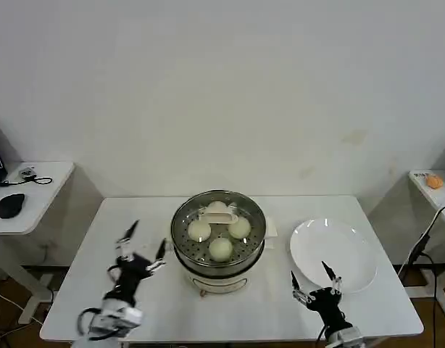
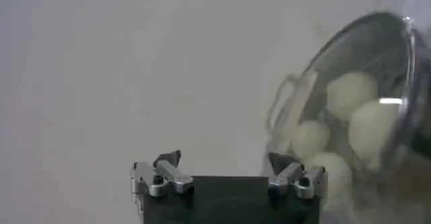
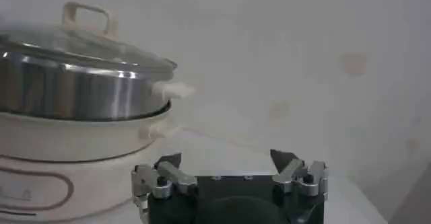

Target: Take steamed baozi put them in steamer then cover it.

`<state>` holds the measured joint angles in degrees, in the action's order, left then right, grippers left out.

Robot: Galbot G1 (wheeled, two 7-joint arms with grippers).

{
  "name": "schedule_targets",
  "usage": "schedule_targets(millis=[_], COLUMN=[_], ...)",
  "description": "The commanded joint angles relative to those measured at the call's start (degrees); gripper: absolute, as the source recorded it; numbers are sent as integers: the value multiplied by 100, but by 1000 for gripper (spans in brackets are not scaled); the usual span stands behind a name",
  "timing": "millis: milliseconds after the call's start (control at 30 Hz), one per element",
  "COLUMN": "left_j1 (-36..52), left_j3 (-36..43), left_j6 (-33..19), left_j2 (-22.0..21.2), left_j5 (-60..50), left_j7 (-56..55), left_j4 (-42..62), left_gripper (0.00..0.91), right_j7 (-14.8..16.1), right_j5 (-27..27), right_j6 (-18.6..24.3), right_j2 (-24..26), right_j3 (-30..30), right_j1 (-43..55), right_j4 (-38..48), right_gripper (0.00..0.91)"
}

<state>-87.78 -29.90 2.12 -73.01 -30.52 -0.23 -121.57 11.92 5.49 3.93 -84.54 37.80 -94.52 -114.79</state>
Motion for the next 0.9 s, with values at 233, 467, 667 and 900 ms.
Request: schedule_targets(millis=[233, 467, 667, 900], left_j1=[-1062, -1198, -1253, -1325], left_j3=[-1223, -1179, -1206, -1164], left_j6=[-186, -208, -221, -243], left_j2=[-121, -189, -217, -250], left_j5=[4909, 4543, 4474, 4356], left_j7=[-603, -502, -502, -442], left_j4=[354, 414, 441, 447], left_gripper=[907, 907, 907, 907], right_j7=[-225, -297, -320, -365], right_j5=[-823, -1111, -1087, -1043], right_j6=[-284, -93, -117, -113], right_j2=[297, 351, 435, 436], right_j3=[-317, -339, -334, -377], right_j1=[-576, -664, -673, -678], right_j4=[-353, -352, -358, -304], right_gripper=[907, 907, 907, 907])
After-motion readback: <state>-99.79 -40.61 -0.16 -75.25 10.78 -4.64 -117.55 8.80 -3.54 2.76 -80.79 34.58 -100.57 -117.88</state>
